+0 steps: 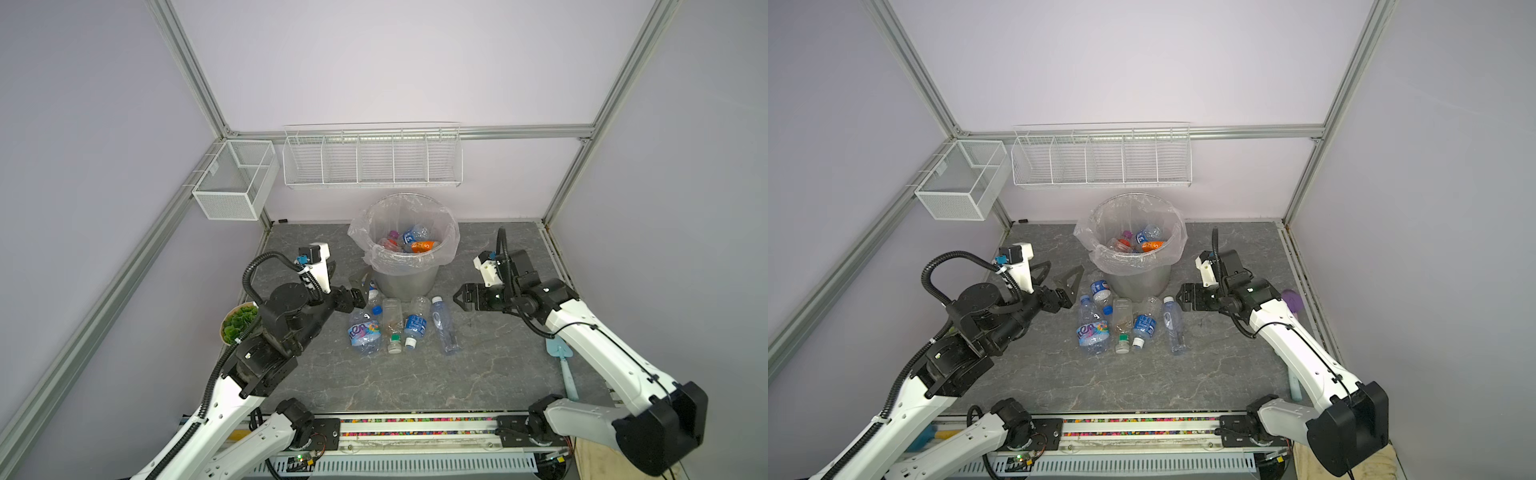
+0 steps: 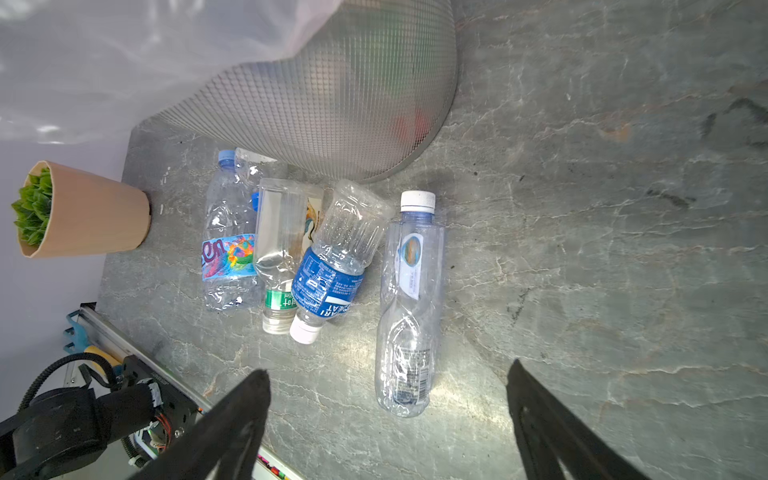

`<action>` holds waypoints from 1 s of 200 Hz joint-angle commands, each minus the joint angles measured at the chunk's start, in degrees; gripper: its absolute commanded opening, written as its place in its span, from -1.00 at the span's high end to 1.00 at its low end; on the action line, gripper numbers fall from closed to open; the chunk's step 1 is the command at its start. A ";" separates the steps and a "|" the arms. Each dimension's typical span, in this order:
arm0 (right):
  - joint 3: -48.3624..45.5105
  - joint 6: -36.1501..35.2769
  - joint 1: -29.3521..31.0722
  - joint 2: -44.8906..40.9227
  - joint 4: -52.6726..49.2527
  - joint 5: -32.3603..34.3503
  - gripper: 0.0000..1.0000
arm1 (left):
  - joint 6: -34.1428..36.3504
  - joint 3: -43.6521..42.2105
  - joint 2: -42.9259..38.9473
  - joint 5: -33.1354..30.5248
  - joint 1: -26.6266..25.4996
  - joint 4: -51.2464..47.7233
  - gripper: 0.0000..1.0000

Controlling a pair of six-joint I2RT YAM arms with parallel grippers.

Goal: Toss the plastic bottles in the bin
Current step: 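Lower the right gripper to the clear bottle with white cap while the left withdraws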

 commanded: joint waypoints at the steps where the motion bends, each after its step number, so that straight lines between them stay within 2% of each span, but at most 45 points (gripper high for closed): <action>1: -1.81 1.22 0.56 1.65 2.02 -1.74 -0.86 | -5.06 -3.31 -2.17 0.71 -0.31 -0.31 -0.94; 60: -2.59 1.88 2.41 7.26 3.47 -2.82 -0.92 | -10.88 -11.33 -6.15 1.06 -1.19 0.58 -0.90; 116: -2.89 5.15 4.58 12.96 5.01 -0.14 -1.00 | -12.09 -13.43 -7.47 0.26 -2.55 0.44 -0.89; 200: -3.06 7.15 7.96 19.33 6.45 5.17 -0.85 | -13.85 -15.55 -11.29 -0.60 -2.90 -0.67 -0.89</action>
